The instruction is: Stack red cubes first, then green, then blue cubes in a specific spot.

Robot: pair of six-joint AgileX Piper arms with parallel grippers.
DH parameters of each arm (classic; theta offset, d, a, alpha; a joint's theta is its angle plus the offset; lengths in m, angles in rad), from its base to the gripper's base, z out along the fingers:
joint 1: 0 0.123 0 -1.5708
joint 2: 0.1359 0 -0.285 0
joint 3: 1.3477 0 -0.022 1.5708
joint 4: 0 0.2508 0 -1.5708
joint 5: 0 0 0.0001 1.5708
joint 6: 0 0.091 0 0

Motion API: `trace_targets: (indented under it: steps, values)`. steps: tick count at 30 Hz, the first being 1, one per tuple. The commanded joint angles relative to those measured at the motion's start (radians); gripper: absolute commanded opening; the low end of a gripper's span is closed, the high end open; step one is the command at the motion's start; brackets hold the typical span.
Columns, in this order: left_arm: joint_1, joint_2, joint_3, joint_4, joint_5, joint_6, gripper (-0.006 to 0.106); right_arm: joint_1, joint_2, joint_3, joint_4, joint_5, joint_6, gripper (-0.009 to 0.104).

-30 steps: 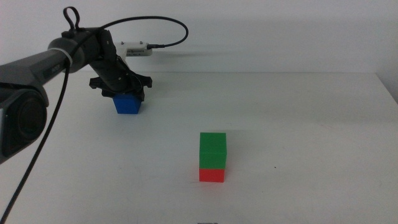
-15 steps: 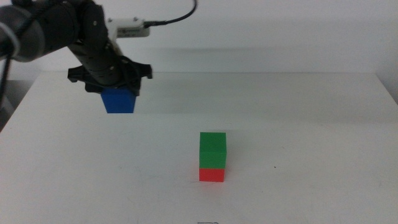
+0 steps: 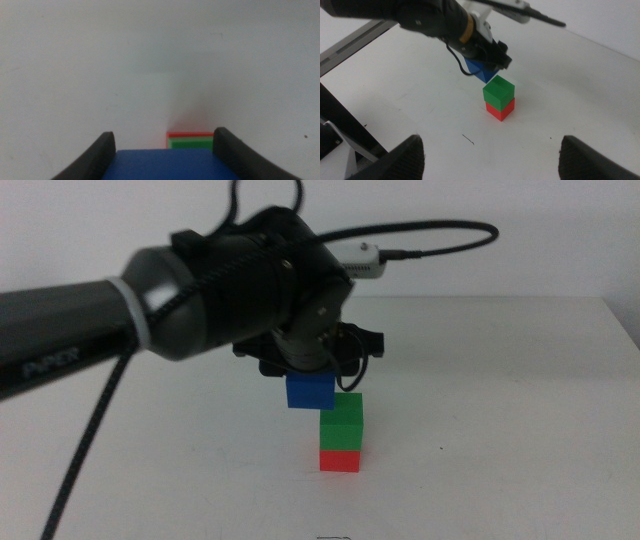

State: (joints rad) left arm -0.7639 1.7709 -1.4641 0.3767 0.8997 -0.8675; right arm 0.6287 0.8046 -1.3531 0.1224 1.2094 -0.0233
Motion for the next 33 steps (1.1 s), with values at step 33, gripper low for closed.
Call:
trace_targets:
  steps: [33]
  values:
    - [-0.072, 0.078, -0.184, 0.005, 0.055, -0.118, 0.014, -0.008, 0.001, -0.020, -0.005, -0.069, -0.005, 0.082]
